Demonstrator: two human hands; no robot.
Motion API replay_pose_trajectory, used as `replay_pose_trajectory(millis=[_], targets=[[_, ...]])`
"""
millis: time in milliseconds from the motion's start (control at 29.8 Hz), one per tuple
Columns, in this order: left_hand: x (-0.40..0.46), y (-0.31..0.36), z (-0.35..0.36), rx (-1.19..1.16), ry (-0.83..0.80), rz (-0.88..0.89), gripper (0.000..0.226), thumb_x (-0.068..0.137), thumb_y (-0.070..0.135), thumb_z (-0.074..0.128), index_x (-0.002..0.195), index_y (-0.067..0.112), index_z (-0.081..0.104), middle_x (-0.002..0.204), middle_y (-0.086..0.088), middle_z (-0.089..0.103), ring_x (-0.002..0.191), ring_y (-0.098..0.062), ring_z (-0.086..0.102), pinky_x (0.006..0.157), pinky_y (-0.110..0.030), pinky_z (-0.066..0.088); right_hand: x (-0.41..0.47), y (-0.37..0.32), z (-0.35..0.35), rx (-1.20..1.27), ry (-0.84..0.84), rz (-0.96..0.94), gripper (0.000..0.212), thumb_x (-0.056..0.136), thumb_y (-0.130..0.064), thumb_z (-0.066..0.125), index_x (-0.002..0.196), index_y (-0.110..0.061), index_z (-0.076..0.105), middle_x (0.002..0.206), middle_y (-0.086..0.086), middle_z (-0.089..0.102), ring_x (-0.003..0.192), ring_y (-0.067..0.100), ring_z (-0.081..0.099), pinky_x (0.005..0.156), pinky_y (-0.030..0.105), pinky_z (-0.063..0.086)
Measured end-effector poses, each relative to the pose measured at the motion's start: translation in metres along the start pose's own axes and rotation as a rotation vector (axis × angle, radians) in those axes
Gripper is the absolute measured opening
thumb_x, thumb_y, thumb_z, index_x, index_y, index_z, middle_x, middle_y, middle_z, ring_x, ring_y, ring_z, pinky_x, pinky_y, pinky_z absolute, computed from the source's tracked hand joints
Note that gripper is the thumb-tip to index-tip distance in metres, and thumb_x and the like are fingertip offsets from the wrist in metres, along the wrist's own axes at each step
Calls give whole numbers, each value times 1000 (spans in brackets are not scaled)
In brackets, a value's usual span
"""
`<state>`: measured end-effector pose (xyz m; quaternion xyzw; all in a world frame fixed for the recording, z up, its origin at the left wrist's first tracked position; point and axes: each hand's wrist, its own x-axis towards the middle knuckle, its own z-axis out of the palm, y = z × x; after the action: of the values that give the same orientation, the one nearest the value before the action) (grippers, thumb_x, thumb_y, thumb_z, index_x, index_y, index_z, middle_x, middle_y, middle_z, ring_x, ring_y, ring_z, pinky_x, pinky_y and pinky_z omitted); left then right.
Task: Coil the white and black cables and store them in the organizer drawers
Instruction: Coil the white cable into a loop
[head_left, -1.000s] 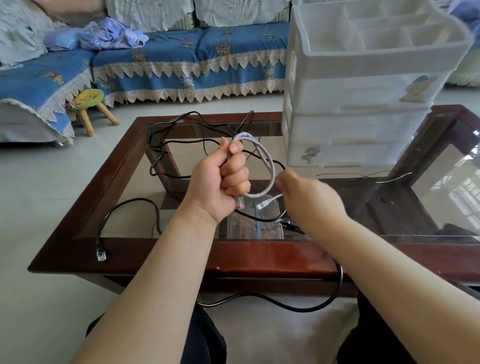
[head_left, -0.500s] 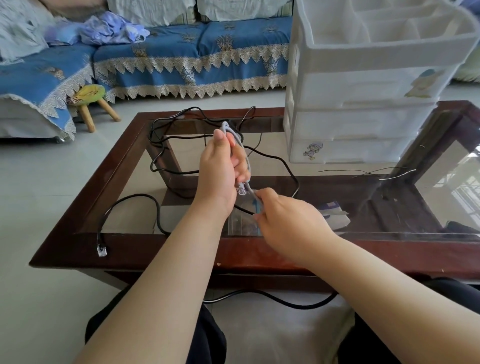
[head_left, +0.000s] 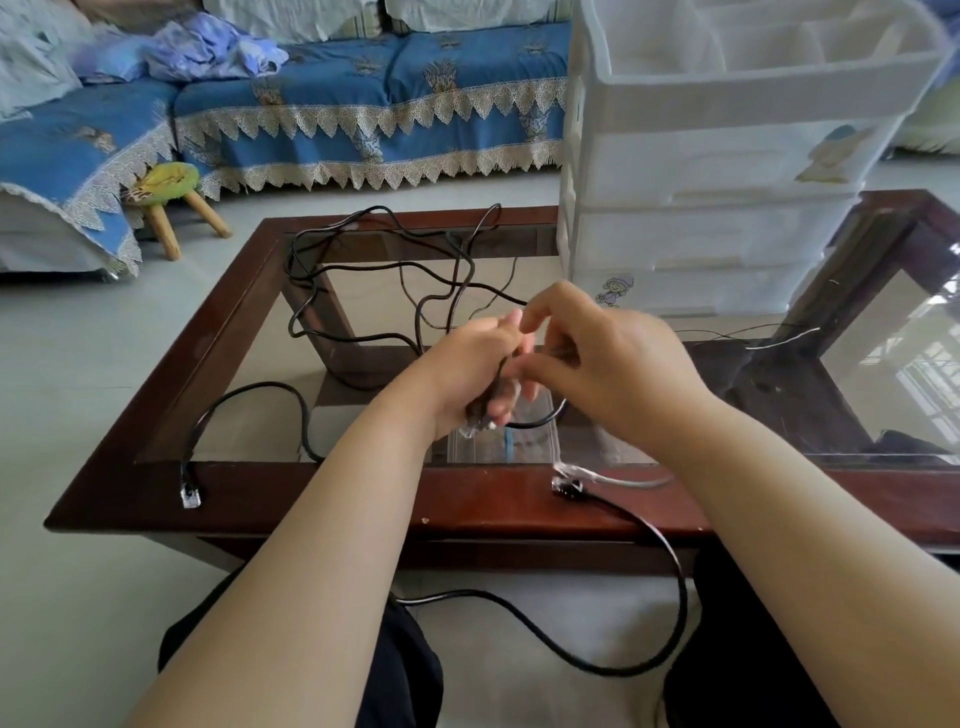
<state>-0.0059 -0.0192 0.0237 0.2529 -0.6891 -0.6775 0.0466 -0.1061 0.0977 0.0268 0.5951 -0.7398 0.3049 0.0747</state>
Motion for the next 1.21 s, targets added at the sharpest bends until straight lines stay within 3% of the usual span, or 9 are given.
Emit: replay_pose_trajectory(millis=[134,335,537,604,704,805,939,1107,1207], targets=[[0,-1,-4,-346,-273,-107,42,100,38,33,64,18,43,43,6,29,30,-1,20,33,-16,16,7,15,-3,113,38,159,33,72,-57,67,78,-27,53,55,-8,50,51,8,45,50,25,35],[-2,1,-6,-498,-414,-105,41,91,52,37,73,16,45,41,11,28,30,0,24,31,-14,21,12,36,-5,385,44,249,26,77,-48,70,79,-24,59,49,-17,48,48,4,38,53,28,33],[-4,1,-4,-520,-386,-137,43,96,45,34,62,19,41,40,10,28,32,-2,25,30,-14,22,13,39,-6,470,56,233,17,85,-37,66,77,-23,60,59,-2,50,54,7,38,54,24,34],[-4,1,-6,-563,-394,-136,46,97,45,33,60,20,43,40,10,29,31,-1,25,30,-13,19,14,38,-5,496,72,225,14,89,-32,62,76,-29,58,59,-6,53,54,6,42,53,19,36],[-5,1,-9,-613,-435,-117,47,96,50,34,61,20,45,40,11,32,33,-2,17,29,-12,19,15,39,-2,546,110,240,14,92,-28,59,78,-32,56,61,-9,56,57,7,48,57,26,43],[-8,2,-9,-577,-479,-86,42,89,53,42,63,21,49,42,12,33,35,-1,18,30,-13,18,14,37,5,528,172,228,18,93,-25,56,78,-33,51,60,-10,51,56,3,44,55,17,38],[-8,2,-7,-592,-481,-93,42,93,47,38,63,20,49,42,11,34,36,-3,15,31,-12,17,12,33,17,478,208,199,13,97,-21,50,84,-18,49,63,-11,47,58,-1,44,55,11,35],[-8,3,-9,-725,-380,-64,44,99,46,28,67,18,41,39,11,32,37,-5,11,31,-13,15,17,35,22,526,169,255,19,98,-20,47,81,-24,52,62,-11,50,55,0,46,55,13,38],[-7,4,-14,-822,-286,22,43,101,39,26,66,18,40,38,10,32,36,-5,11,29,-13,17,16,38,20,606,55,324,19,98,-15,47,95,-28,60,61,-9,58,50,2,52,54,16,45]])
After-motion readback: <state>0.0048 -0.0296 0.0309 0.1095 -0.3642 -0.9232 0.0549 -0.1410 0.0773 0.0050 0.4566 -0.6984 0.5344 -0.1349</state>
